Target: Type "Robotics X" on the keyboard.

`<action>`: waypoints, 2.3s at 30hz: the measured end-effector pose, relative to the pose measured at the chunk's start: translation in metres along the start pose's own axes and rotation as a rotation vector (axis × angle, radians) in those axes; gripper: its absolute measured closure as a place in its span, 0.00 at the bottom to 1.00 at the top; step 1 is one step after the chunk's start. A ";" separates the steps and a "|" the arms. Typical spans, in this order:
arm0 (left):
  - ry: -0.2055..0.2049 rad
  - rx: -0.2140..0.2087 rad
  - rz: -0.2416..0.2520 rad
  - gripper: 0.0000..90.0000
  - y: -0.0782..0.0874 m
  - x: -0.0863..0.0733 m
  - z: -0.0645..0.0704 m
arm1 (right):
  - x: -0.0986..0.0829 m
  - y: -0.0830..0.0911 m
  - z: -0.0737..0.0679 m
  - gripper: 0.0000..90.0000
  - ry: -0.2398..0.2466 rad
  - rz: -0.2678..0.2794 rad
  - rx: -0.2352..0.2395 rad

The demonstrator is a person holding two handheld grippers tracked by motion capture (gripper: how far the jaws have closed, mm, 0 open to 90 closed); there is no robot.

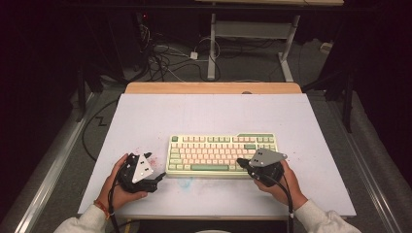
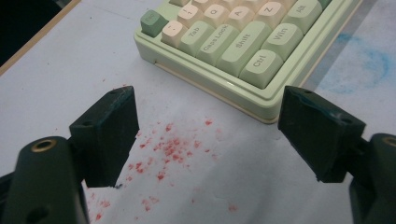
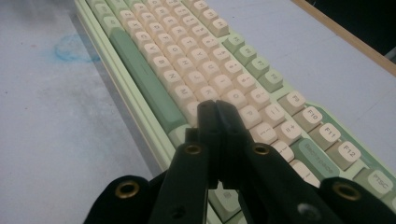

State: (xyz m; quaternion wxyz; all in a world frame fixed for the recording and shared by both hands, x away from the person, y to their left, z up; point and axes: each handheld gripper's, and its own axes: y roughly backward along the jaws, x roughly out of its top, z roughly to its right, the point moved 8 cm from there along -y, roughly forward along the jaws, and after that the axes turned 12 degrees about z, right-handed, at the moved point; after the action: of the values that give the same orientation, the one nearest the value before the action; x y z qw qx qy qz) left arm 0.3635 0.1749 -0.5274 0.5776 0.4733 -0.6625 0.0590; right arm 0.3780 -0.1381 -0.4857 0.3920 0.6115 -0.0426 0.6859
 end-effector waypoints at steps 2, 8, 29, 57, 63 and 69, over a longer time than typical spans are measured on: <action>0.000 0.000 0.001 0.22 0.000 0.000 0.000 | 0.002 -0.002 0.001 1.00 0.002 0.003 0.003; 0.008 -0.008 0.006 0.22 -0.002 0.002 0.001 | 0.007 -0.008 0.004 1.00 0.000 0.011 0.001; 0.008 -0.023 0.007 0.22 -0.005 0.004 0.005 | 0.015 -0.018 0.019 1.00 0.000 0.022 -0.016; 0.020 -0.026 -0.006 0.25 -0.005 0.003 0.006 | -0.018 -0.007 0.028 1.00 -0.020 -0.069 -0.023; 0.024 -0.026 -0.003 0.26 -0.004 0.004 0.006 | -0.026 -0.007 0.028 1.00 -0.021 -0.096 -0.022; 0.025 -0.024 -0.003 0.27 -0.003 0.004 0.005 | -0.031 -0.008 0.028 1.00 -0.019 -0.111 -0.023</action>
State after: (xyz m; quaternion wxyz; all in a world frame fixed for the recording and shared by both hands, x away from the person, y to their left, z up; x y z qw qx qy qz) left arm 0.3628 0.1680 -0.5275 0.5915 0.4663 -0.6554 0.0561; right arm 0.4031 -0.1625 -0.5089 0.4360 0.6149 -0.0202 0.6568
